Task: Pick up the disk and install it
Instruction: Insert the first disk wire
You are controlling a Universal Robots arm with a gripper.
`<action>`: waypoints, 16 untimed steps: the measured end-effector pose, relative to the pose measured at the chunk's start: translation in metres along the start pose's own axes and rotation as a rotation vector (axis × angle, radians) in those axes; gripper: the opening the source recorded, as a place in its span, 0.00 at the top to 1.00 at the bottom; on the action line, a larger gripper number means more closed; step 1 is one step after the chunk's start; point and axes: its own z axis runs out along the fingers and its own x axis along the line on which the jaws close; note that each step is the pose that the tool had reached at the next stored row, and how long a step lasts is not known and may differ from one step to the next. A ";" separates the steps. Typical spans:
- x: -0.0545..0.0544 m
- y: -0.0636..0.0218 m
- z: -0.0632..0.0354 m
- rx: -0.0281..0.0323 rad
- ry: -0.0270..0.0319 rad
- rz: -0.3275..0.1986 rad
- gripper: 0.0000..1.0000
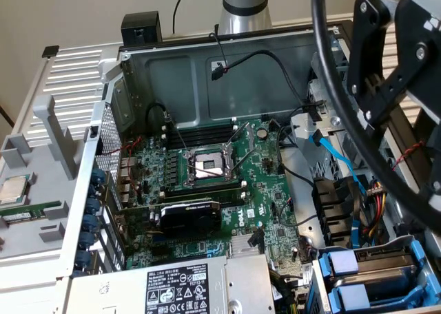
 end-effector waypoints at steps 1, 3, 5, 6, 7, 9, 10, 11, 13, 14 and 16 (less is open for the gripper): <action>0.000 0.0000 0.0000 -0.0011 0.0010 -0.018 0.43; 0.000 0.0000 -0.0002 -0.0035 0.0031 -0.052 0.43; 0.000 0.0001 -0.0005 -0.0055 0.0050 -0.082 0.43; 0.000 0.0000 -0.0006 -0.0062 0.0059 -0.096 0.43; 0.000 0.0000 -0.0008 -0.0068 0.0068 -0.110 0.43; 0.000 0.0000 -0.0013 -0.0070 0.0084 -0.129 0.43; 0.000 0.0000 -0.0019 -0.0071 0.0089 -0.133 0.43; 0.000 -0.0002 -0.0031 -0.0072 0.0091 -0.136 0.43; 0.000 -0.0005 -0.0057 -0.0073 0.0093 -0.139 0.43; 0.000 -0.0006 -0.0067 -0.0075 0.0095 -0.142 0.43; 0.000 -0.0016 -0.0079 -0.0069 0.0102 -0.145 0.43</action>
